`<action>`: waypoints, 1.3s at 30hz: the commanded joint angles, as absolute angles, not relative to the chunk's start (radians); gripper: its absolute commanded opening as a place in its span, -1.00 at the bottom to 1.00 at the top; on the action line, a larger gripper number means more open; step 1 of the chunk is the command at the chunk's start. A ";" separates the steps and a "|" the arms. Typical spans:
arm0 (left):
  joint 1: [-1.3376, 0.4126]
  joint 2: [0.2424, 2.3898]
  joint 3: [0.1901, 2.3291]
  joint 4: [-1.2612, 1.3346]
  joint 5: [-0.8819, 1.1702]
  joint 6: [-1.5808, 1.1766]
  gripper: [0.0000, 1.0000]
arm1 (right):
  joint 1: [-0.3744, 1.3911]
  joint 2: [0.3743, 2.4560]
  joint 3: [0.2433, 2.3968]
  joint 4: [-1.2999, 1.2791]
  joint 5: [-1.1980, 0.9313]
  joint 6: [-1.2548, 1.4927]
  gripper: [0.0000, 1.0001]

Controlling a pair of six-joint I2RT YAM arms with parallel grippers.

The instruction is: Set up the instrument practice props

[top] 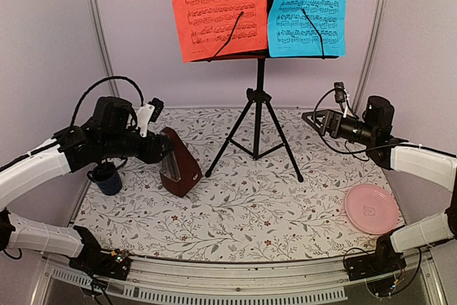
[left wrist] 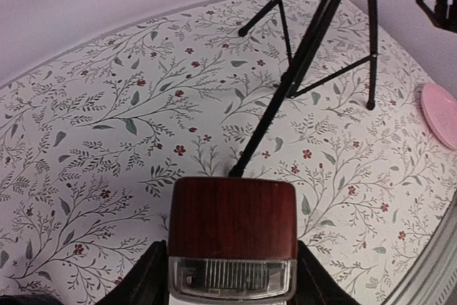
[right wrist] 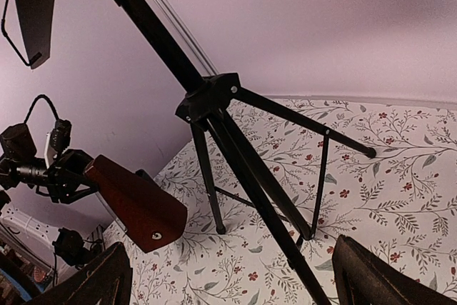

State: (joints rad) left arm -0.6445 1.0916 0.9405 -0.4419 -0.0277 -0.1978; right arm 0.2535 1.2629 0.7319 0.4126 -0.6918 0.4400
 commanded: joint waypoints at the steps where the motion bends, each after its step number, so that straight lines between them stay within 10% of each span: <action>1: -0.730 1.061 0.939 -0.361 0.075 -0.239 -0.52 | 0.269 1.275 0.756 0.427 -0.706 0.426 0.98; 24: -0.991 1.504 1.077 0.040 -0.155 -0.338 -0.48 | 0.352 1.263 0.740 0.325 -0.669 0.387 0.98; 35: -1.006 1.529 1.096 0.045 0.033 -0.321 0.97 | 0.412 1.283 0.738 0.278 -0.639 0.348 0.98; 39: -0.958 1.434 0.984 0.148 0.141 -0.317 0.99 | 0.439 1.272 0.720 0.255 -0.618 0.350 0.99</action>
